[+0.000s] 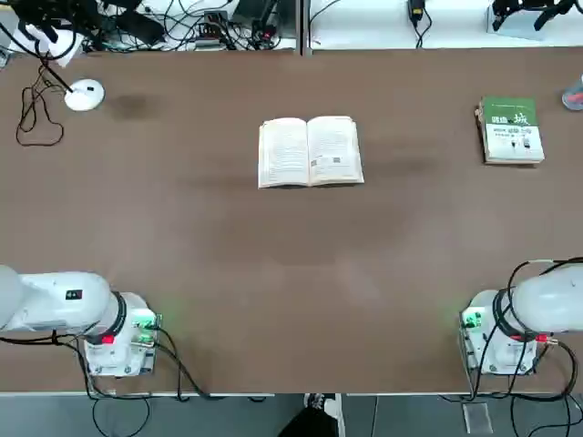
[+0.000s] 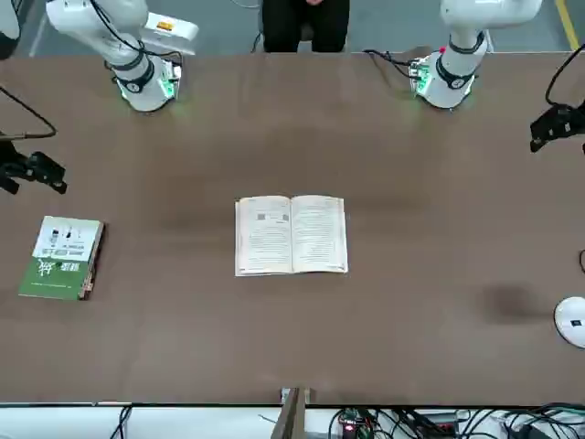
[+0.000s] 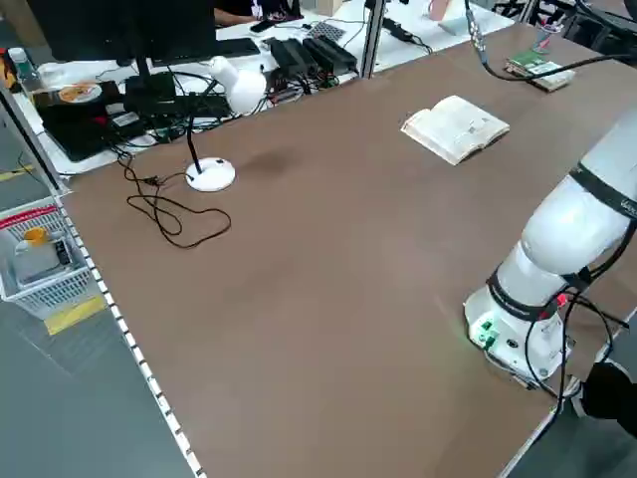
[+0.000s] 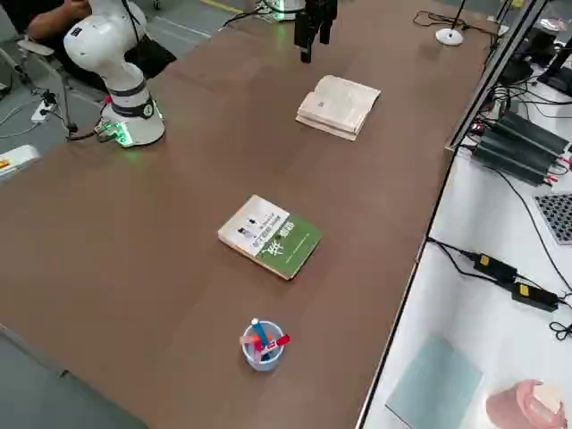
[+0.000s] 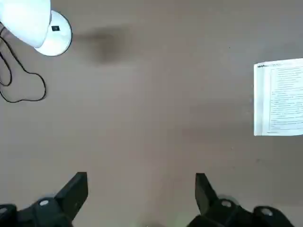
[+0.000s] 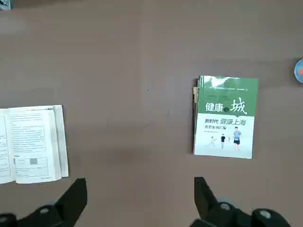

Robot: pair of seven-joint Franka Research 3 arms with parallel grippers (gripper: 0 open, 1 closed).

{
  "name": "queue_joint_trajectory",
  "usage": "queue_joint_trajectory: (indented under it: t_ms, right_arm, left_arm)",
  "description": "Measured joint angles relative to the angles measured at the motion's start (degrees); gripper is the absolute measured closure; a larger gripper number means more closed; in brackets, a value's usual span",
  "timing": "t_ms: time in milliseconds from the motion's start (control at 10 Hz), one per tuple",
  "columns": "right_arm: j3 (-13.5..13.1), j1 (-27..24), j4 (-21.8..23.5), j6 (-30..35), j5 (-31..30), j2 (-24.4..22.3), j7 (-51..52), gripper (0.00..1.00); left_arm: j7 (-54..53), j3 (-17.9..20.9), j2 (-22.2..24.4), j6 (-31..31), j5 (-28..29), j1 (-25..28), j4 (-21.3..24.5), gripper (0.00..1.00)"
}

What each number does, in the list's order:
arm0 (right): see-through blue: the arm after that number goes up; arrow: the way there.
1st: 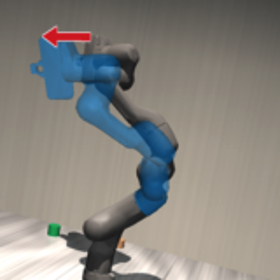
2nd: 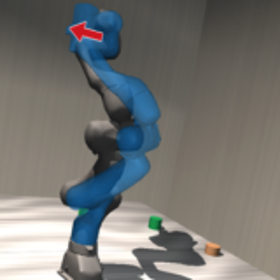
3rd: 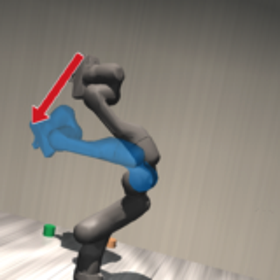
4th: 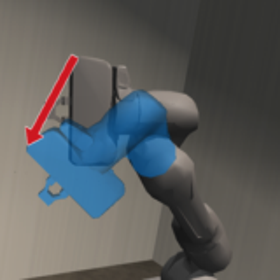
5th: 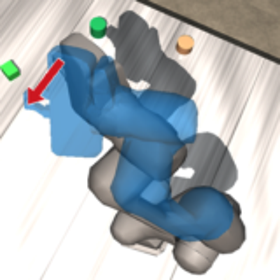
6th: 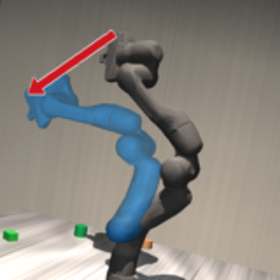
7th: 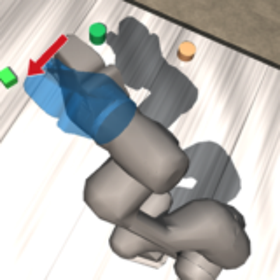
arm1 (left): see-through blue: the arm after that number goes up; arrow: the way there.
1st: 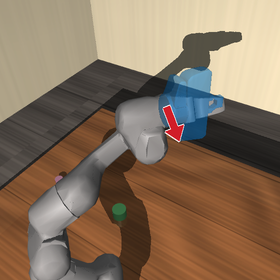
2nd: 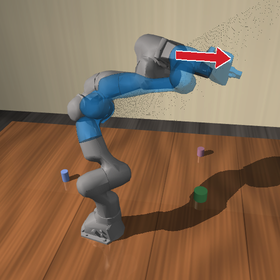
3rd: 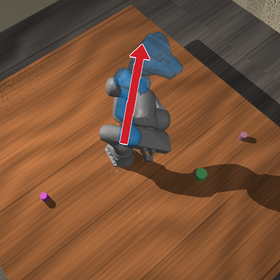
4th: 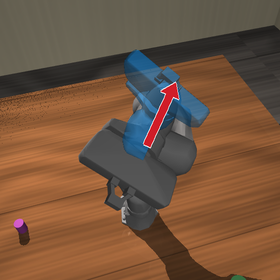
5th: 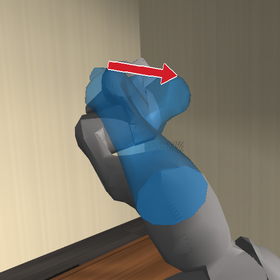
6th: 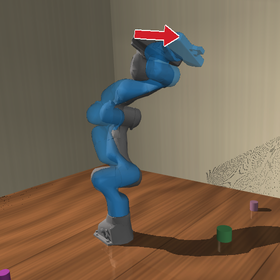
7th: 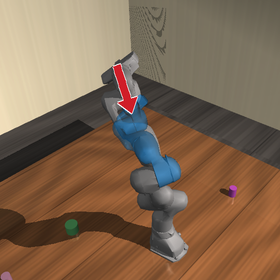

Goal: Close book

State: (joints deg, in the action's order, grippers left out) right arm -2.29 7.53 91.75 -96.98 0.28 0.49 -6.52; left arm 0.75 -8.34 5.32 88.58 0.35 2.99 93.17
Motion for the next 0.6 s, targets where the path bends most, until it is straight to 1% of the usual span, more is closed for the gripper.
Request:
queue_joint_trajectory:
  t_ms: [600]
  right_arm:
    - [0.18, 0.19, 0.0, 0.1, 0.0, -0.04, 0.0, 0.0]
  left_arm:
    - [-0.08, -0.34, -0.07, 0.0, 0.0, -0.42, -0.62, 0.0]
